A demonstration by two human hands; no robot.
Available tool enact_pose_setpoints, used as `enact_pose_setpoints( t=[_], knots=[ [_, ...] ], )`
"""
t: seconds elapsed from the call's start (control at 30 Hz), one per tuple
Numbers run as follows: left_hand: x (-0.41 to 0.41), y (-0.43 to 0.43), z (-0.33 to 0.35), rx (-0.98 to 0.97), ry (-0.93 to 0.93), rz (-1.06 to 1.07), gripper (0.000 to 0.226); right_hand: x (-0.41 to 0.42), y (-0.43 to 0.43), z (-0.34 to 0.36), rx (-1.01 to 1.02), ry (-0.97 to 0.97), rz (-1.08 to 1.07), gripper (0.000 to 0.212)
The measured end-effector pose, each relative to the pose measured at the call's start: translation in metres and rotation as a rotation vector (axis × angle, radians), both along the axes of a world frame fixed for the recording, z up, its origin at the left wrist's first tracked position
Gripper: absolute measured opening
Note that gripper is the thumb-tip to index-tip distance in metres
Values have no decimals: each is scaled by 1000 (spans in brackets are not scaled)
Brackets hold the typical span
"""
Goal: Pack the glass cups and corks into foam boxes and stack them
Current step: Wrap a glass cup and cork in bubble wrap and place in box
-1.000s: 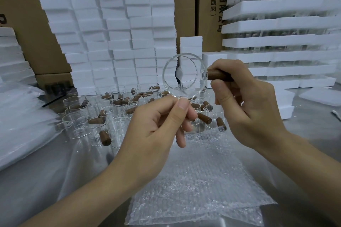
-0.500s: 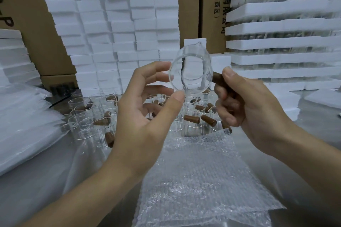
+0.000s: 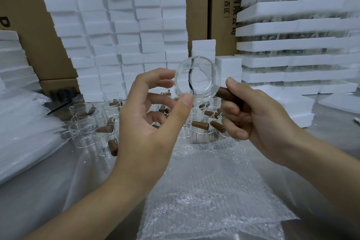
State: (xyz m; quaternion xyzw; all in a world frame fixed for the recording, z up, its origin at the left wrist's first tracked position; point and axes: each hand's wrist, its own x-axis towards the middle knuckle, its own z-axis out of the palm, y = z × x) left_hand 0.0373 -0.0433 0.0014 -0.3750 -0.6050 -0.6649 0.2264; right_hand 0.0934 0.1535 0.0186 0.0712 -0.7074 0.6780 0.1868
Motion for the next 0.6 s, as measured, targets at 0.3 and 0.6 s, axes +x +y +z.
enact_pose_setpoints(
  t=[0.3,0.6],
  knots=[
    [-4,1,-2,-19,-31,-22,30,0,2,1,45,22,-71,56],
    [-25,-7,1,-353,46,43,71,4,4,-6,444,282,-324,57]
  ],
)
